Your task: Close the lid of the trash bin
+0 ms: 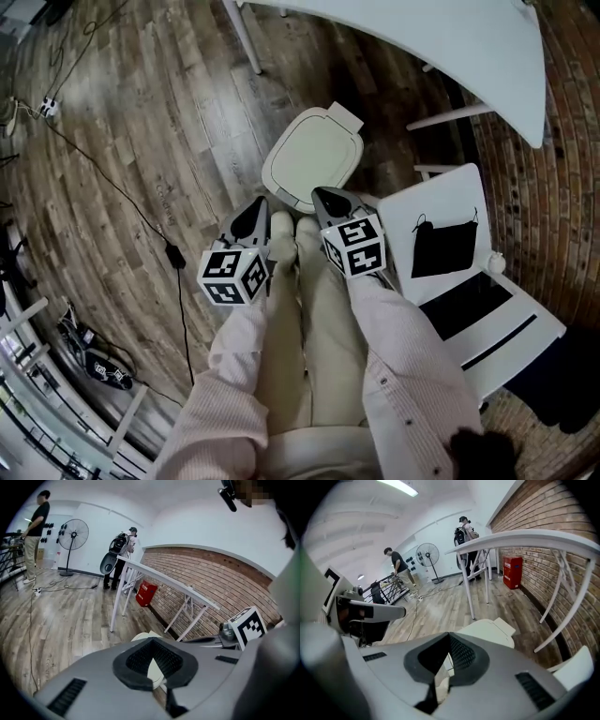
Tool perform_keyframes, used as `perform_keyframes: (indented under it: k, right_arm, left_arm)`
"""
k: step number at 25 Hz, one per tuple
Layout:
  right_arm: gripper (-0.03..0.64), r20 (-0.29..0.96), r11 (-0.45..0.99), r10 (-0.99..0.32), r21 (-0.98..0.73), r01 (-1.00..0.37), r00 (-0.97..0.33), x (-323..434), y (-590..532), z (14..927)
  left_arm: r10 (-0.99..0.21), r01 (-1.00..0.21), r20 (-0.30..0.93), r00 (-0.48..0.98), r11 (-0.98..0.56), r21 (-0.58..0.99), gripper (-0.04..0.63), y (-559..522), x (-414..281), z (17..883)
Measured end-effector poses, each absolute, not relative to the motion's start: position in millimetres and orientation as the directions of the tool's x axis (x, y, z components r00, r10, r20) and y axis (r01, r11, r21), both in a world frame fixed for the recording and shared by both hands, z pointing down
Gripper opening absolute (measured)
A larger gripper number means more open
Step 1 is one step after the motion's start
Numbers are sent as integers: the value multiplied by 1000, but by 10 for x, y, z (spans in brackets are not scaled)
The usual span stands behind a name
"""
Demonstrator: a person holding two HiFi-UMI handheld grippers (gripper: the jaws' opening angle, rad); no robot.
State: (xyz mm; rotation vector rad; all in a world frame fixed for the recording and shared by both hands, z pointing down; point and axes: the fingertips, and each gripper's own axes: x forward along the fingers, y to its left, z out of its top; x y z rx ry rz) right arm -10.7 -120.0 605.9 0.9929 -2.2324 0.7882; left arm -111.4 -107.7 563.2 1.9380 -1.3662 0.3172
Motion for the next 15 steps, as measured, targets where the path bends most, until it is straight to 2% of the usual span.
perform_keyframes:
  k: [15]
  right_arm:
    - [5, 546, 541, -598, -266, -798, -587, 54, -1490, 4765]
  left_arm:
    - [-769, -876, 443, 461, -313, 367, -8, -1396, -1078, 4453]
